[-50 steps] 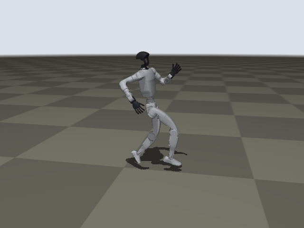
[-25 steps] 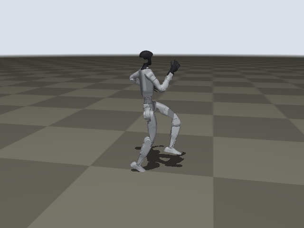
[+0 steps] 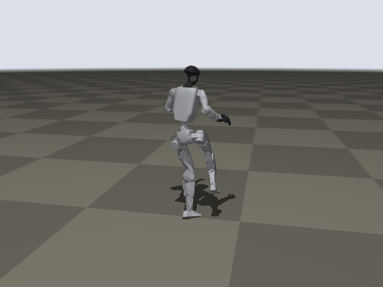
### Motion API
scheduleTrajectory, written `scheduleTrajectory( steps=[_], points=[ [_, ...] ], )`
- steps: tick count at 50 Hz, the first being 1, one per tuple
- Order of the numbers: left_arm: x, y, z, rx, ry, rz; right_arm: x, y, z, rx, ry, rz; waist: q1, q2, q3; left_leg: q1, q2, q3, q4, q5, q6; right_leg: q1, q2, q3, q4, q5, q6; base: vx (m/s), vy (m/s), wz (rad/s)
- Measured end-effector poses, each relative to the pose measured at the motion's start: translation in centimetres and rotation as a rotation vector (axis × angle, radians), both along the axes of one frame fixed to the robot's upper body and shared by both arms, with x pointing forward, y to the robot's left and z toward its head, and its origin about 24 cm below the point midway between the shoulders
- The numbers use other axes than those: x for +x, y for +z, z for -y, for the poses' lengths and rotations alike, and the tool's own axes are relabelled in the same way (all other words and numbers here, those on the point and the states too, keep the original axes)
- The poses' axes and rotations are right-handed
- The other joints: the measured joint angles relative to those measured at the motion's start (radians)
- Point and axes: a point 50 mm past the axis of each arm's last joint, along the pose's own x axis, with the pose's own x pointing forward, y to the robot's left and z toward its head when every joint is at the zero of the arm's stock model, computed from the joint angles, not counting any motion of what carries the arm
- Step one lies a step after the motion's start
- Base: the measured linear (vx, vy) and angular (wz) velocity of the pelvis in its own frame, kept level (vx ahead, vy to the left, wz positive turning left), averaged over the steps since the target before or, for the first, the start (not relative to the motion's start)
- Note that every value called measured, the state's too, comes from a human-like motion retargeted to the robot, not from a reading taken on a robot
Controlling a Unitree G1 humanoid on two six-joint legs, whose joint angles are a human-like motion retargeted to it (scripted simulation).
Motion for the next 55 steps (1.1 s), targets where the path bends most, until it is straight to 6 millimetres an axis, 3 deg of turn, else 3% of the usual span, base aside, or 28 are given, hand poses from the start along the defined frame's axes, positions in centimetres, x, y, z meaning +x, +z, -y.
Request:
scheduleTrajectory(
  steps=[2, 3, 5, 7, 9, 10, 11, 14, 15, 17, 19, 21, 23, 26, 30, 33, 35, 38, 40, 41, 43, 45, 47, 50, 52, 55],
  points=[
    [-1.0, 0.7, 0.2, 0.028, -0.069, 0.069, -4.1, -1.5, 0.7, 0.093, -0.005, -0.198, -0.03, 0.004, -0.056, 0.063, 0.012, -0.058, -0.177, 0.236, -0.121, 0.098, -0.078, -0.018, -0.318, 0.101, -0.031, 0.35, 0.13, 2.81],
    [-1.4, 1.2, 0.0, 0.028, -0.085, 0.104, -5.6, -2.2, 1.0, 0.124, -0.012, -0.28, -0.059, -0.009, -0.066, 0.075, 0.0, -0.017, -0.207, 0.307, -0.141, 0.166, -0.111, 0.006, -0.473, 0.157, -0.015, 0.36, 0.11, 3.53],
    [-2.9, 2.0, -0.8, 0.017, -0.093, 0.161, -8.9, -3.0, 0.5, 0.155, -0.021, -0.432, -0.164, -0.045, -0.089, 0.026, 0.021, 0.152, -0.131, 0.346, -0.112, 0.344, -0.134, 0.085, -0.86, 0.345, 0.043, 0.33, -0.06, 4.57],
    [-2.7, 4.1, -0.7, -0.038, -0.08, 0.246, -9.2, -4.4, 1.1, 0.196, -0.041, -0.518, -0.286, -0.138, -0.066, -0.085, 0.019, 0.462, 0.183, 0.189, 0.113, 0.514, -0.201, 0.28, -1.126, 0.442, 0.136, 0.33, -0.14, 5.28],
    [-3.0, 5.6, 0.3, -0.108, -0.113, 0.315, -9.2, -5.6, 0.4, 0.29, -0.049, -0.546, -0.355, -0.218, -0.045, -0.198, 0.069, 0.634, 0.567, -0.006, 0.311, 0.641, -0.259, 0.348, -1.286, 0.486, 0.189, 0.3, -0.25, 4.68],
    [-3.2, 6.2, 0.9, -0.133, -0.133, 0.348, -8.7, -6.2, -0.1, 0.339, -0.044, -0.536, -0.372, -0.245, -0.027, -0.263, 0.106, 0.663, 0.773, -0.092, 0.375, 0.691, -0.267, 0.325, -1.339, 0.519, 0.206, 0.24, -0.26, 3.62],
    [-3.4, 6.4, 1.6, -0.153, -0.144, 0.365, -7.8, -6.1, -0.5, 0.341, -0.026, -0.495, -0.362, -0.247, 0.004, -0.337, 0.134, 0.654, 0.953, -0.141, 0.374, 0.727, -0.261, 0.241, -1.325, 0.445, 0.169, 0.19, -0.2, 2.9],
    [-3.9, 6.0, 2.0, -0.214, -0.109, 0.351, -4.1, -5.1, -1.5, 0.303, 0.016, -0.318, -0.258, -0.248, 0.101, -0.546, 0.14, 0.58, 1.396, -0.313, 0.301, 0.814, -0.206, 0.071, -1.206, 0.095, 0.04, 0.11, -0.18, 1.3],
    [-4.1, 5.7, 1.5, -0.24, -0.076, 0.331, -2.2, -4.4, -1.6, 0.283, 0.02, -0.232, -0.208, -0.242, 0.139, -0.614, 0.135, 0.559, 1.514, -0.382, 0.29, 0.822, -0.178, 0.048, -1.143, -0.012, 0.007, 0.05, -0.19, -0.09],
    [-4.4, 4.1, -0.7, -0.284, -0.009, 0.24, 3.6, -2.1, -1.6, 0.2, 0.05, -0.047, -0.087, -0.201, 0.24, -0.707, 0.225, 0.54, 1.664, -0.483, 0.263, 0.776, -0.088, 0.065, -0.928, -0.127, -0.053, 0.07, -0.14, -0.75],
    [-4.9, 1.7, -1.7, -0.235, 0.009, 0.103, 9.2, 1.2, -2.7, 0.098, 0.127, 0.086, 0.004, -0.175, 0.289, -0.806, 0.272, 0.523, 1.716, -0.533, 0.263, 0.705, -0.061, 0.041, -0.755, -0.168, -0.046, 0.11, -0.03, -0.13],
    [-5.5, -0.2, -1.9, -0.114, -0.006, -0.007, 12.9, 5.3, -5.1, 0.067, 0.226, 0.228, 0.078, -0.168, 0.282, -0.889, 0.263, 0.5, 1.694, -0.531, 0.278, 0.702, -0.091, -0.001, -0.733, -0.199, -0.041, 0.25, 0.05, 1.01],
    [-6.1, -1.2, -2.6, 0.03, -0.02, -0.071, 14.0, 8.8, -8.7, 0.108, 0.361, 0.374, 0.187, -0.176, 0.25, -0.896, 0.259, 0.479, 1.608, -0.509, 0.267, 0.757, -0.13, -0.029, -0.803, -0.185, -0.04, 0.41, 0.11, 1.11],
    [-6.6, -3.1, -3.9, 0.199, -0.044, -0.202, 12.8, 11.5, -15.0, 0.208, 0.638, 0.474, 0.335, -0.264, 0.153, -0.828, 0.251, 0.509, 1.347, -0.464, 0.262, 0.822, -0.226, -0.055, -0.973, -0.054, -0.019, 0.51, 0.21, 1.18],
    [-7.9, -6.8, -6.9, 0.283, 0.029, -0.411, 10.3, 12.7, -22.4, 0.379, 0.949, 0.51, 0.382, -0.387, -0.023, -0.646, 0.314, 0.644, 0.838, -0.326, 0.294, 0.863, -0.318, -0.093, -1.193, 0.286, 0.052, 0.65, 0.36, 1.69],
    [-9.2, -9.2, -9.2, 0.302, 0.14, -0.536, 8.4, 13.0, -25.4, 0.492, 1.031, 0.566, 0.349, -0.406, -0.067, -0.403, 0.274, 0.722, 0.349, -0.149, 0.24, 0.875, -0.325, -0.034, -1.174, 0.441, 0.093, 0.7, 0.42, 2.02],
    [-10.0, -10.5, -10.0, 0.303, 0.197, -0.593, 7.7, 13.4, -25.9, 0.516, 1.021, 0.622, 0.328, -0.372, -0.063, -0.24, 0.278, 0.781, 0.11, -0.083, 0.171, 0.837, -0.304, -0.045, -1.004, 0.408, 0.066, 0.67, 0.38, 2.04],
    [-10.3, -11.7, -9.9, 0.295, 0.239, -0.611, 7.6, 13.0, -25.5, 0.513, 0.96, 0.651, 0.271, -0.337, -0.029, -0.133, 0.211, 0.688, 0.017, -0.283, 0.113, 0.668, -0.282, -0.076, -0.532, 0.212, 0.019, 0.55, 0.3, 2.36],
    [-9.2, -11.5, -9.3, 0.259, 0.257, -0.576, 8.1, 12.3, -24.5, 0.495, 0.889, 0.644, 0.226, -0.34, 0.041, -0.14, 0.151, 0.602, 0.092, -0.438, 0.182, 0.517, -0.227, -0.032, -0.155, 0.07, 0.015, 0.44, 0.14, 2.59],
    [-7.7, -10.8, -8.6, 0.238, 0.259, -0.517, 8.7, 11.8, -23.5, 0.481, 0.811, 0.649, 0.199, -0.319, 0.096, -0.197, 0.171, 0.57, 0.257, -0.517, 0.216, 0.429, -0.182, -0.048, 0.03, 0.027, 0.032, 0.43, 0.04, 2.45],
    [-4.2, -8.2, -6.9, 0.178, 0.254, -0.364, 10.1, 9.6, -20.5, 0.452, 0.61, 0.611, 0.157, -0.26, 0.201, -0.264, 0.225, 0.506, 0.483, -0.625, 0.229, 0.233, -0.077, -0.092, 0.347, -0.059, 0.035, 0.46, -0.01, 1.9],
    [-0.7, -3.7, -4.0, 0.082, 0.222, -0.151, 10.5, 6.8, -16.0, 0.458, 0.407, 0.53, 0.098, -0.184, 0.28, -0.267, 0.275, 0.433, 0.562, -0.677, 0.18, 0.02, 0.0, -0.172, 0.56, -0.116, 0.03, 0.58, 0.0, 1.52],
    [0.8, 1.1, -1.0, -0.013, 0.185, 0.051, 8.5, 5.1, -11.2, 0.501, 0.278, 0.468, 0.005, -0.139, 0.284, -0.213, 0.274, 0.375, 0.475, -0.664, 0.141, -0.172, 0.016, -0.212, 0.654, -0.19, -0.001, 0.75, 0.08, 1.48],
    [0.6, 6.0, 0.9, -0.047, 0.167, 0.262, 4.1, 5.0, -7.1, 0.445, 0.288, 0.335, -0.173, -0.094, 0.227, -0.094, 0.272, 0.32, 0.277, -0.497, 0.088, -0.36, -0.068, -0.26, 0.601, -0.152, -0.007, 0.98, 0.15, 1.01],
    [0.7, 6.7, 0.7, -0.016, 0.15, 0.281, 2.0, 5.0, -6.0, 0.393, 0.365, 0.161, -0.227, -0.089, 0.125, -0.006, 0.246, 0.316, 0.093, -0.248, 0.07, -0.419, -0.1, -0.265, 0.446, -0.02, -0.008, 1.13, 0.11, -0.14],
    [0.8, 6.0, 0.8, 0.074, 0.107, 0.262, -0.3, 3.7, -4.7, 0.341, 0.425, -0.119, -0.242, -0.102, -0.037, 0.093, 0.213, 0.328, -0.133, 0.192, 0.012, -0.365, -0.081, -0.258, 0.083, 0.228, 0.016, 1.19, 0.06, -0.42]
  ],
)
